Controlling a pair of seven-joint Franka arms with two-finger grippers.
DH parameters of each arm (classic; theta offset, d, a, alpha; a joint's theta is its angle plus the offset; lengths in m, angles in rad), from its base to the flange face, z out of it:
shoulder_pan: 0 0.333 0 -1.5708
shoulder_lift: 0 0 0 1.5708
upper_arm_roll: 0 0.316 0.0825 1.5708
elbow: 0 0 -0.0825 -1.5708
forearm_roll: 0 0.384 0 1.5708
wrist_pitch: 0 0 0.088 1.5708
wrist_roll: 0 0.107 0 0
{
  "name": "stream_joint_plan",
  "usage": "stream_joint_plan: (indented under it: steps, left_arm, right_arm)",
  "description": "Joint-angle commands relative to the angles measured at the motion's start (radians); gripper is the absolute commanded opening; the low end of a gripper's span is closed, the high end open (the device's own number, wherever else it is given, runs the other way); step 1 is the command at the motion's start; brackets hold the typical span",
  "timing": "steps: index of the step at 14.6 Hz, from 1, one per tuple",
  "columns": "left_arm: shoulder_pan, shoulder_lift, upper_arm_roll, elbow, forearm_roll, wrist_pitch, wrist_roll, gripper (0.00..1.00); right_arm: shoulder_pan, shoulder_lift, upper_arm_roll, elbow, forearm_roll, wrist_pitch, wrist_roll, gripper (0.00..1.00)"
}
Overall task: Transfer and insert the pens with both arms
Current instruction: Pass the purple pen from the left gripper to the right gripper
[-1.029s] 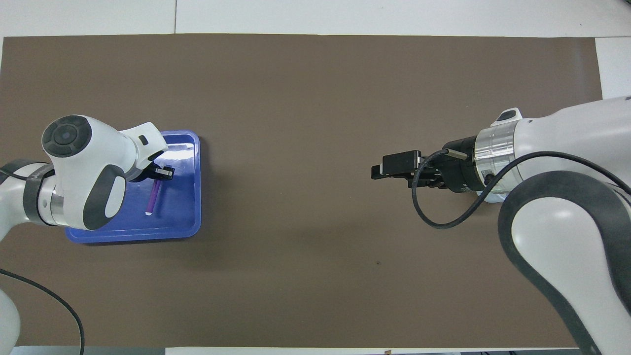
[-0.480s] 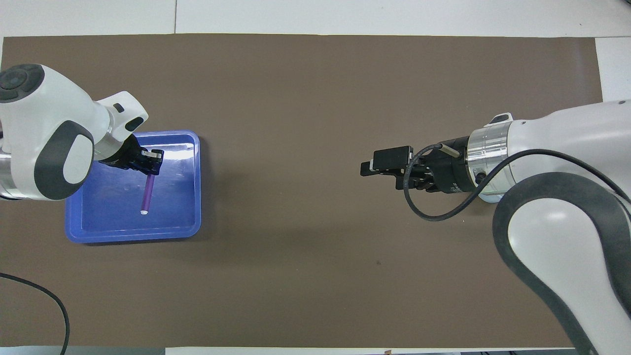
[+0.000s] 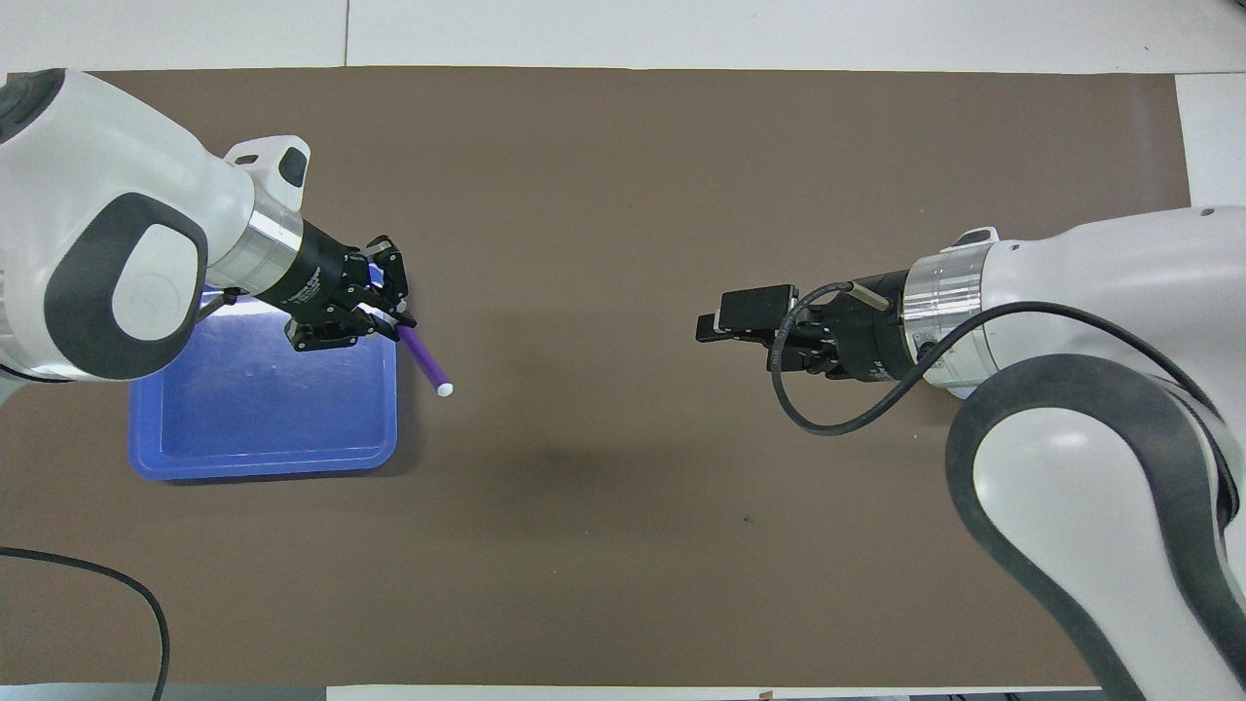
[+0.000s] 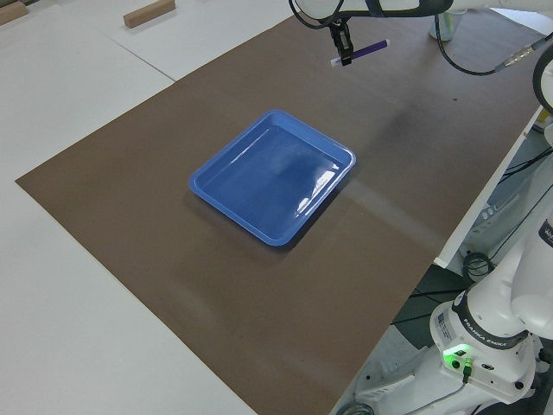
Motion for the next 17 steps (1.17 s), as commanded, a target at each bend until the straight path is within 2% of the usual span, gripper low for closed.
stream_joint_plan:
  steps: [1, 5, 8, 10, 12, 17]
  left_arm:
    - [-0.026, -0.024, -0.005, -0.017, -0.1, 0.056, -0.287, 0.0]
    - [-0.04, -0.057, -0.025, -0.084, -0.263, 0.202, -0.502, 0.0]
    - [-0.108, -0.079, -0.025, -0.141, -0.335, 0.317, -0.569, 0.0]
    - [-0.149, -0.109, -0.025, -0.184, -0.383, 0.373, -0.578, 0.0]
    - [-0.151, -0.125, -0.025, -0.204, -0.424, 0.395, -0.586, 0.0]
    - [-0.158, -0.145, -0.026, -0.225, -0.467, 0.406, -0.586, 0.0]
  right_arm:
    - [0.013, -0.029, 0.007, -0.044, 0.027, 0.051, 0.042, 1.0]
    - [0.036, -0.021, 0.043, -0.041, 0.028, 0.16, 0.045, 1.0]
    - [0.058, -0.018, 0.044, -0.039, 0.028, 0.2, 0.071, 1.0]
    - [0.081, -0.009, 0.044, -0.041, 0.028, 0.27, 0.082, 1.0]
    - [0.095, -0.001, 0.044, -0.041, 0.028, 0.295, 0.083, 1.0]
    - [0.082, 0.0, 0.044, -0.044, 0.027, 0.292, 0.056, 0.89]
